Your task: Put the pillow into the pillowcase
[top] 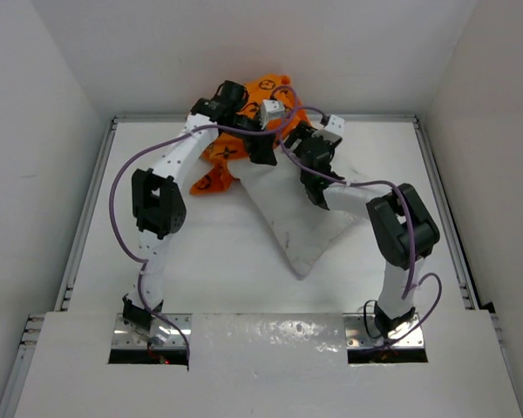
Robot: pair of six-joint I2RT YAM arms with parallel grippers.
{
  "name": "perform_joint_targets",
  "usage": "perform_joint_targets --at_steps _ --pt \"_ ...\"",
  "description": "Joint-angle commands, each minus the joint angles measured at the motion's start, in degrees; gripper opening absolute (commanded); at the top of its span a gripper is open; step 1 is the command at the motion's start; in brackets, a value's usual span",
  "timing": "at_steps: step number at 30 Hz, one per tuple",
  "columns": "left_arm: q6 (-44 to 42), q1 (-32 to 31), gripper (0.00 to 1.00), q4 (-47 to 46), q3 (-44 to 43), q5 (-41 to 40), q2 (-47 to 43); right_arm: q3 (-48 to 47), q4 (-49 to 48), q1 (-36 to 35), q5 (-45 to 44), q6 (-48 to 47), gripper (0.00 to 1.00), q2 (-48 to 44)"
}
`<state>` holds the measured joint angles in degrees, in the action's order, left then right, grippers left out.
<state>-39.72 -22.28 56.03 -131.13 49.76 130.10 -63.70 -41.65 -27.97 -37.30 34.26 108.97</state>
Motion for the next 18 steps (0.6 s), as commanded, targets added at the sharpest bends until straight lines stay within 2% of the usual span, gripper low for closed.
perform_joint_targets --at_steps 1,2,3,5,7,9,10,11,12,13,14,15,16,17,18 --pt "10.5 -1.3 0.78 -5.6 -4.4 -7.4 -3.5 5.9 -8.4 1.3 -2.0 -5.8 0.87 -4.6" --pt "10.6 -1.1 0.81 -5.7 -6.0 -9.7 -3.4 6.7 -8.7 1.3 1.1 -8.7 0.99 -6.8" --pt "10.8 -0.7 0.86 -5.8 -7.5 -10.6 -3.5 6.9 -8.5 1.3 2.9 -14.8 0.99 -7.9" --pt "12.7 0.0 0.88 -6.0 -11.5 -12.7 -3.9 6.9 -5.4 1.3 9.5 -20.3 0.99 -11.1" --pt "17.2 2.0 1.00 -7.9 -12.1 -14.4 -5.7 6.1 0.1 1.3 14.2 -26.3 0.99 -13.2" --pt "21.1 5.1 1.00 -9.1 -10.6 -15.6 -8.6 5.4 4.8 1.3 21.3 -30.3 0.99 -16.0" --pt "23.4 6.1 1.00 -8.8 -8.7 -17.6 -9.5 4.2 10.7 1.3 24.3 -31.3 0.95 -16.7" --pt "24.3 7.9 1.00 -8.4 -7.4 -19.2 -11.4 3.2 14.3 1.3 30.0 -32.7 0.81 -17.6" --pt "25.9 8.6 1.00 -7.7 -3.6 -21.4 -12.7 0.6 20.9 1.1 31.6 -33.5 0.21 -17.9" --pt "26.5 9.2 0.96 -7.5 -0.6 -26.7 -13.8 -0.4 23.5 0.8 31.4 -32.9 0.00 -18.1" --pt "27.0 10.2 0.88 -7.3 2.5 -28.8 -16.1 -1.4 25.7 0.0 30.9 -32.2 0.00 -18.3" --pt "27.5 10.8 0.45 -7.1 6.2 -30.6 -17.2 -2.0 27.2 -0.6 31.0 -33.5 0.00 -18.5" --pt "28.1 11.2 0.22 -7.7 14.2 -31.9 -18.3 -2.6 28.9 -1.5 30.5 -34.8 0.04 -18.7" --pt "28.1 12.0 0.07 -8.3 18.2 -31.7 -20.1 -2.5 29.1 -3.9 29.6 -37.1 0.24 -18.7" --pt "27.9 12.3 0.00 -9.0 25.6 -30.9 -20.9 -2.1 29.1 -5.2 27.9 -39.6 0.53 -18.4"
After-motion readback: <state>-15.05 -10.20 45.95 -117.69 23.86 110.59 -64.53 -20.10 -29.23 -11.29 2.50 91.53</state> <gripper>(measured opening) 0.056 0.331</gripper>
